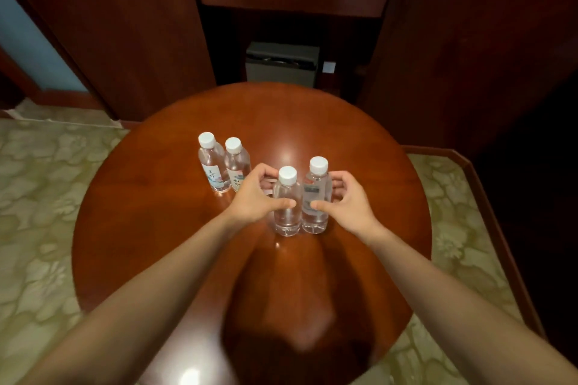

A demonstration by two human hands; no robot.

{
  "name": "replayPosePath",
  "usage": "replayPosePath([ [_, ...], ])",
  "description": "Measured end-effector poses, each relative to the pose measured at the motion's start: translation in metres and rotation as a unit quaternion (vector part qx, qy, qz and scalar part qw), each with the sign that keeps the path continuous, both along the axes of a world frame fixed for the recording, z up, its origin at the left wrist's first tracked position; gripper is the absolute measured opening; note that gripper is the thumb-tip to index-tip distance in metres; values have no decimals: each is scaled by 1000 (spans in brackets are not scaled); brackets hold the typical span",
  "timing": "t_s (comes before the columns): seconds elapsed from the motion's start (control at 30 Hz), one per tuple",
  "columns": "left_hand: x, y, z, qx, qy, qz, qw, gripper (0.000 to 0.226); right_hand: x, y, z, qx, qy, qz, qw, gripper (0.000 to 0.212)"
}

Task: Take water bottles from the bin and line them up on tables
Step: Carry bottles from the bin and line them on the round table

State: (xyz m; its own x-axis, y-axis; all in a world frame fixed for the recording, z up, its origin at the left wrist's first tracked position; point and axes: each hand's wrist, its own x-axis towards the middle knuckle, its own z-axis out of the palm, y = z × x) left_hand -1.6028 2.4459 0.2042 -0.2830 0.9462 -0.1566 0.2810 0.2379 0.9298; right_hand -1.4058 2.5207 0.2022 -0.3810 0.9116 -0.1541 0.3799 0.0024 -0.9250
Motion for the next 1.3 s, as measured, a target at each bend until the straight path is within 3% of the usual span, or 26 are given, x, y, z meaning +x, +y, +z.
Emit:
replayPosePath([
  [0.33,-2,22,-33,15,14,1,1000,66,-10,20,-45,-36,0,-17,999,70],
  [0.53,2,17,-26,-10,34,-43,998,61,-5,21,-38,-11,-73,35,997,70],
  [0.7,-1,15,1,-6,75,-73,995,48,-3,27,-10,53,-107,82,989,58],
  [0.9,1,19,27,-48,146,-130,980,47,-7,32,25,90,-170,66,979,27],
  [1.07,1,20,29,-62,201,-83,974,36,-10,28,38,102,-271,44,956,34],
  [1.3,1,15,37,-118,326,5,938,36,-9,26,44,127,-312,96,937,22],
])
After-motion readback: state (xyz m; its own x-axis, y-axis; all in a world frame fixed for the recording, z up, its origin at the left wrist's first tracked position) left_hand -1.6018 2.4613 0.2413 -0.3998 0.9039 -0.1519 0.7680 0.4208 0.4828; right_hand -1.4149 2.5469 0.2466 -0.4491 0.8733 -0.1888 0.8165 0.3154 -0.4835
